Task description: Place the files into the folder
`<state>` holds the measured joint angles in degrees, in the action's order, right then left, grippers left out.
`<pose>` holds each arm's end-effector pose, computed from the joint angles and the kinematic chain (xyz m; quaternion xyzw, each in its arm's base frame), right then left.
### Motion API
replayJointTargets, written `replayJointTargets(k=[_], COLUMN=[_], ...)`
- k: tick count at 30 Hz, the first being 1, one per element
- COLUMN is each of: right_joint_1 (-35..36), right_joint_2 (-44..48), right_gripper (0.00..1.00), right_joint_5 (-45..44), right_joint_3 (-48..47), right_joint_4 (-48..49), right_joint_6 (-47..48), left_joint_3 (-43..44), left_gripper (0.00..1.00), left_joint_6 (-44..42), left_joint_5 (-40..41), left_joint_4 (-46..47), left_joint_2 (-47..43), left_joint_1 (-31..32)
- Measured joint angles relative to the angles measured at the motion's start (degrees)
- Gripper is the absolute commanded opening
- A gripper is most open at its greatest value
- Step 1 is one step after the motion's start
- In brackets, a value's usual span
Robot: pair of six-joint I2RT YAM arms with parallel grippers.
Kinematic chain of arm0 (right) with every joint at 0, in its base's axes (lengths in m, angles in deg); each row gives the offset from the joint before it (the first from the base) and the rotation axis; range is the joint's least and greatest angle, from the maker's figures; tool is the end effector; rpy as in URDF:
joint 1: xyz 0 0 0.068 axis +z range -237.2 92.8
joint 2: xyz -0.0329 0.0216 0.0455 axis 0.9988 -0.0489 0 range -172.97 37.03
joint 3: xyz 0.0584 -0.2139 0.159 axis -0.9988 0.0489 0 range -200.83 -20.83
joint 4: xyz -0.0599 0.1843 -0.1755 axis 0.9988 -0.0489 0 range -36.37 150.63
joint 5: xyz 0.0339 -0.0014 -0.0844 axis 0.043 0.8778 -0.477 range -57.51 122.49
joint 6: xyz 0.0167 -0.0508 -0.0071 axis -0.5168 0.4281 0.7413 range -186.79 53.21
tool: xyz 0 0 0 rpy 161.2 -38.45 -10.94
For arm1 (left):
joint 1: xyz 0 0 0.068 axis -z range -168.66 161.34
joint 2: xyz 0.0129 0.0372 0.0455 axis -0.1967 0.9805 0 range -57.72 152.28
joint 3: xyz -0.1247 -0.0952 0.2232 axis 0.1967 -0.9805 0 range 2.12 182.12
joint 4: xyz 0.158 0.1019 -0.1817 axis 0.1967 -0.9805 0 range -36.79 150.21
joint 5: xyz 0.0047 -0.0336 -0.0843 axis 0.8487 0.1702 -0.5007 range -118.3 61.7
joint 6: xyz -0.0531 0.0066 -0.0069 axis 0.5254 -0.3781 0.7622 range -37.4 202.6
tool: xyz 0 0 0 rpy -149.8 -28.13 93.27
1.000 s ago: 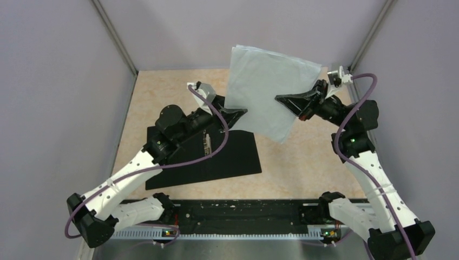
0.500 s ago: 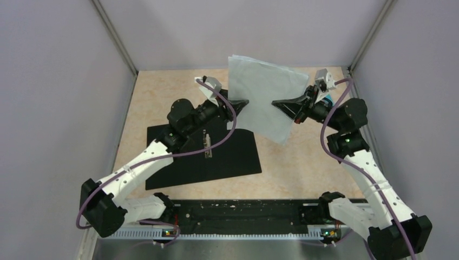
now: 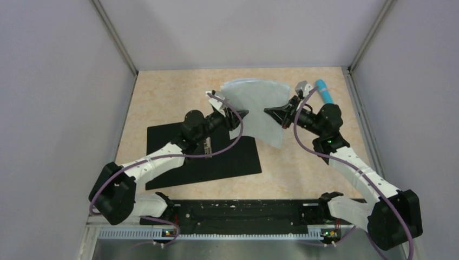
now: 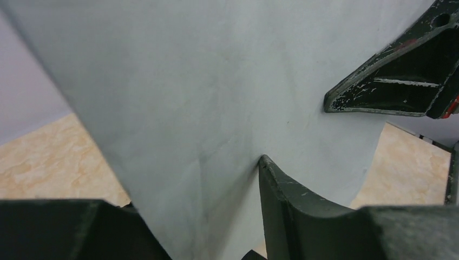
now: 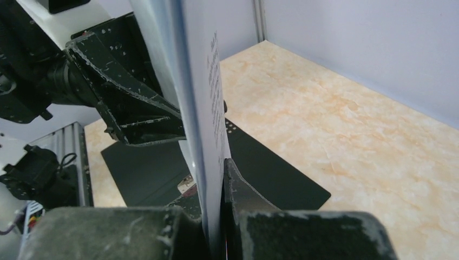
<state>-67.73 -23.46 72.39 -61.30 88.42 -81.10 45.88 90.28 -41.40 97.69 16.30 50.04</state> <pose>0.2197 0.1019 0.3295 -0.2846 0.6059 0.4204 0.6125 0.2268 -0.1919 0.3093 0.2581 0.6100 -0.3629 0.6554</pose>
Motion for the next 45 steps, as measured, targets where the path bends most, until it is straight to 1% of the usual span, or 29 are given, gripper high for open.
replayJointTargets(k=[5, 13, 17, 23, 29, 34, 38, 45], right_joint_1=[3.0, 5.2, 5.8, 5.9, 5.9, 5.9, 5.9, 5.9], right_joint_2=[-3.5, -9.2, -11.6, -12.0, -12.0, -11.6, -9.8, -6.7], right_gripper=[0.0, 0.0, 0.0, 0.1, 0.26, 0.37, 0.45, 0.5], right_joint_5=[-5.1, -12.9, -15.2, -17.9, -18.4, -18.5, -18.7, -18.9], right_joint_3=[4.1, 9.8, 12.0, 13.5, 13.5, 13.8, 15.8, 18.8], right_joint_4=[4.9, 13.7, 16.7, 19.5, 19.3, 19.2, 19.1, 19.1], right_joint_6=[2.4, 3.8, 3.7, 3.6, 3.2, 2.6, 2.0, 1.0], left_joint_3=[-4.9, -8.1, -10.1, -11.4, -11.4, -11.4, -11.4, -11.4], left_gripper=[0.37, 0.36, 0.36, 0.38, 0.4, 0.41, 0.44, 0.44], left_joint_6=[-1.2, -2.1, -2.1, -2.1, -2.2, -2.3, -2.3, -2.3], left_joint_5=[3.5, 7.0, 8.2, 8.7, 8.2, 7.6, 6.7, 5.8], left_joint_4=[6.4, 13.0, 15.7, 18.1, 18.7, 18.6, 18.2, 17.6], left_joint_2=[2.6, 7.0, 9.1, 10.0, 10.0, 10.0, 10.0, 10.0], left_joint_1=[0.0, 0.0, 0.0, 0.1, 0.6, 0.8, 1.0, 1.5])
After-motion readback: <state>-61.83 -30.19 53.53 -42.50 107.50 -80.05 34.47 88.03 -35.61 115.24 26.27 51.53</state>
